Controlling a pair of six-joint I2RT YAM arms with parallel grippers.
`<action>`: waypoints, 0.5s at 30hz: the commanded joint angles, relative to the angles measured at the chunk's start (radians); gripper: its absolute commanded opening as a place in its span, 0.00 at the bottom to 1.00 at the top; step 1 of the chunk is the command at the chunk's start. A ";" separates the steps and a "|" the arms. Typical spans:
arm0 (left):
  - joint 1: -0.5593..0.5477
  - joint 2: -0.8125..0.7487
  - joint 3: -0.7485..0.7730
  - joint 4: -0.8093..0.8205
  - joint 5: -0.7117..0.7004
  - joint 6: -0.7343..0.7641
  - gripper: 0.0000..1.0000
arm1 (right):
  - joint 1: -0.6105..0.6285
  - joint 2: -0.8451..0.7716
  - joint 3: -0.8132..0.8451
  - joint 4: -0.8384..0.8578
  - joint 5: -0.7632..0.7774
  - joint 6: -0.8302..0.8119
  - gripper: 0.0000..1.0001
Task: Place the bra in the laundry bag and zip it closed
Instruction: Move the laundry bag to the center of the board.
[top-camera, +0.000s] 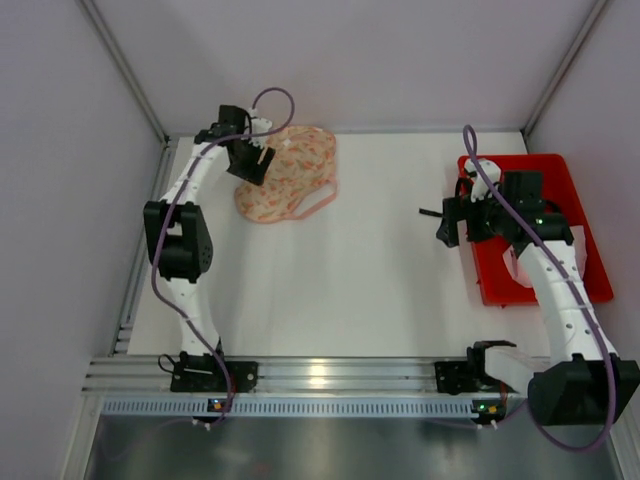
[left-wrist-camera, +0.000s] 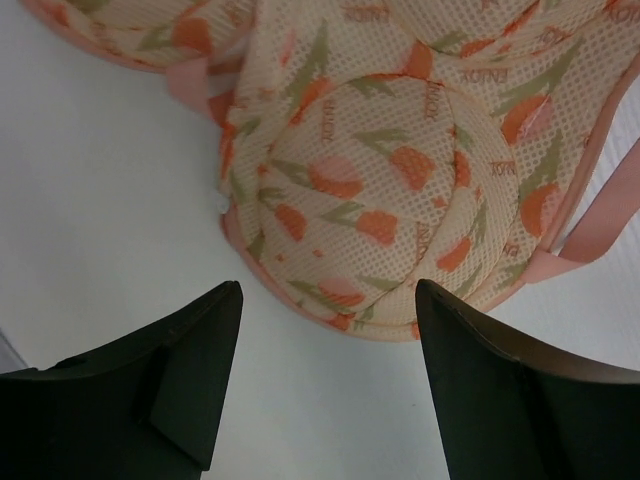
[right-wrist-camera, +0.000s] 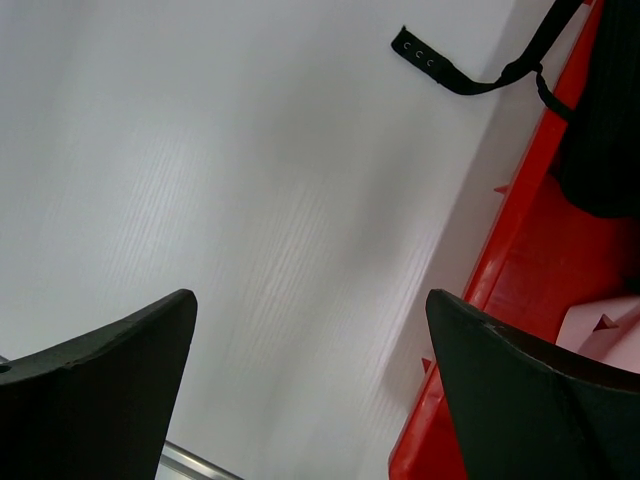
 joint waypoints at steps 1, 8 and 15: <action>-0.060 0.080 0.038 0.006 -0.053 0.032 0.75 | 0.001 0.008 0.055 -0.008 -0.017 0.010 0.99; -0.118 0.141 -0.075 0.005 -0.109 0.024 0.61 | 0.000 0.007 0.049 -0.011 -0.015 0.005 0.99; -0.188 -0.030 -0.368 -0.002 0.042 -0.105 0.54 | 0.000 -0.009 0.037 -0.004 -0.017 0.005 0.99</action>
